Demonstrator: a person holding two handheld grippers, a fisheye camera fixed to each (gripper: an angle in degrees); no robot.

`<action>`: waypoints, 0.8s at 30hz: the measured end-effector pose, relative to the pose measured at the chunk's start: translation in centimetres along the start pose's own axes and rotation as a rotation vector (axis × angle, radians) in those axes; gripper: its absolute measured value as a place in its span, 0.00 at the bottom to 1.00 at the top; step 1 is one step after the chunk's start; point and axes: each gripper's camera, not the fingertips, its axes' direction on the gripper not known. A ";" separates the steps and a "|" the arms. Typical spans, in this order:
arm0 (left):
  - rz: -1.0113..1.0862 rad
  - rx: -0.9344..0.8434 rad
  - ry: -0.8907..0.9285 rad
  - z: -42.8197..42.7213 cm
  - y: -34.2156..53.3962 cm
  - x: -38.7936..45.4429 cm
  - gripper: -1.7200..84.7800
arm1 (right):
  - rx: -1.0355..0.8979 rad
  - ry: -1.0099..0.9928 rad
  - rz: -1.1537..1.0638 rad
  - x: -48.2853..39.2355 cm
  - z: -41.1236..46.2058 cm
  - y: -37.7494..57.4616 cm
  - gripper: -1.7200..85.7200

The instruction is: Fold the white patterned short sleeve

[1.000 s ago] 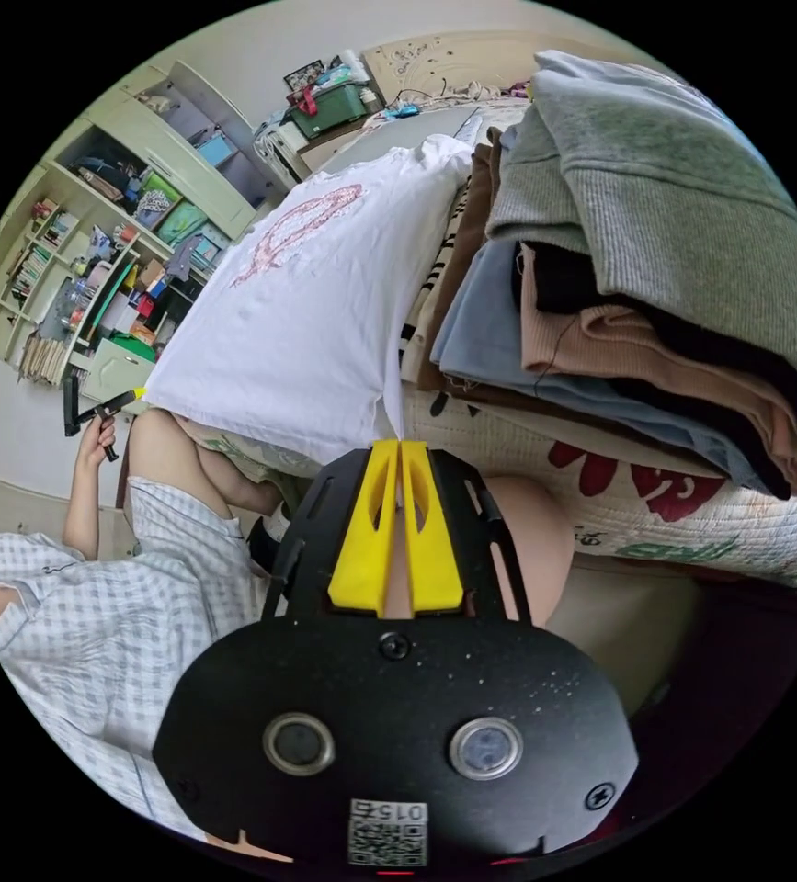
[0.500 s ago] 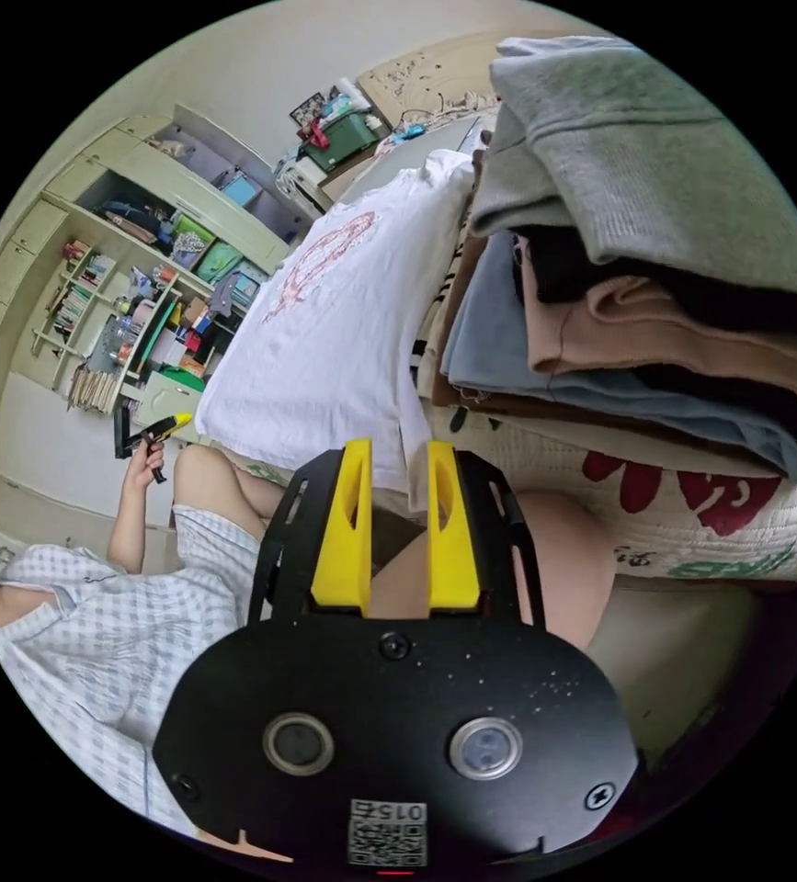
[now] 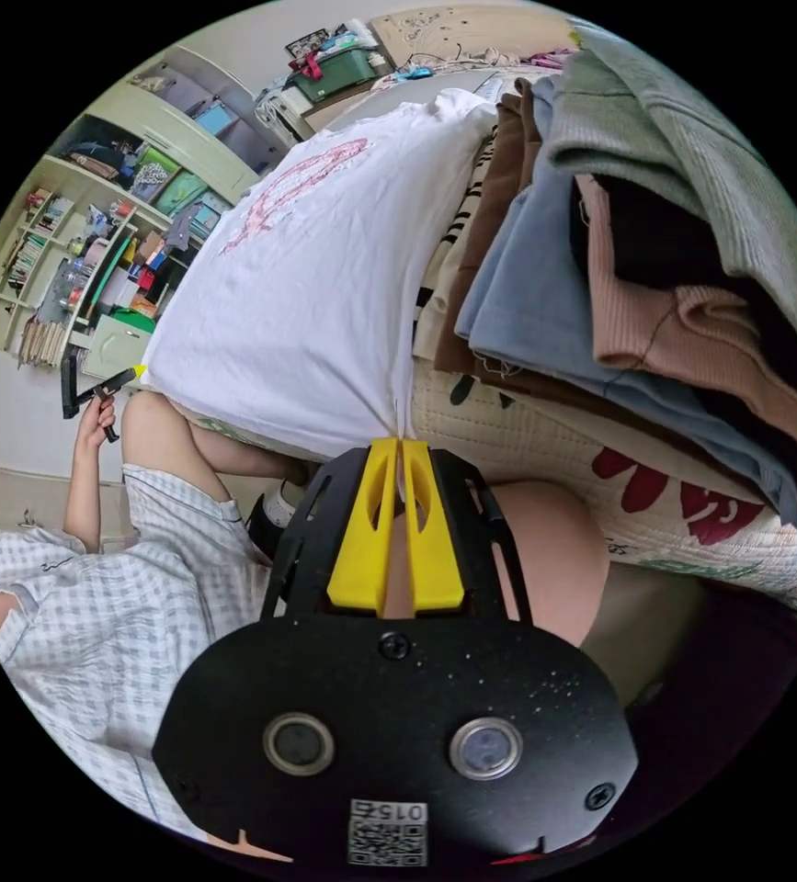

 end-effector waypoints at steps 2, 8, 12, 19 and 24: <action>0.005 0.010 0.000 1.1 0.1 0.0 0.01 | -0.035 0.057 -0.025 -1.1 1.8 -1.0 0.02; -0.012 0.011 0.040 2.3 0.2 -0.6 0.02 | 0.055 0.005 0.024 -0.2 2.2 1.2 0.02; -0.016 0.000 -0.082 1.5 -0.2 -0.7 0.02 | 0.219 0.089 0.024 -0.9 -0.7 2.7 0.03; 0.037 0.151 -0.160 0.1 -8.3 3.2 0.03 | 0.610 0.142 -0.071 -3.6 -1.6 -6.8 0.08; 0.215 0.214 -0.048 4.3 -19.0 10.8 0.03 | 0.612 0.008 0.011 -0.4 6.8 -23.1 0.08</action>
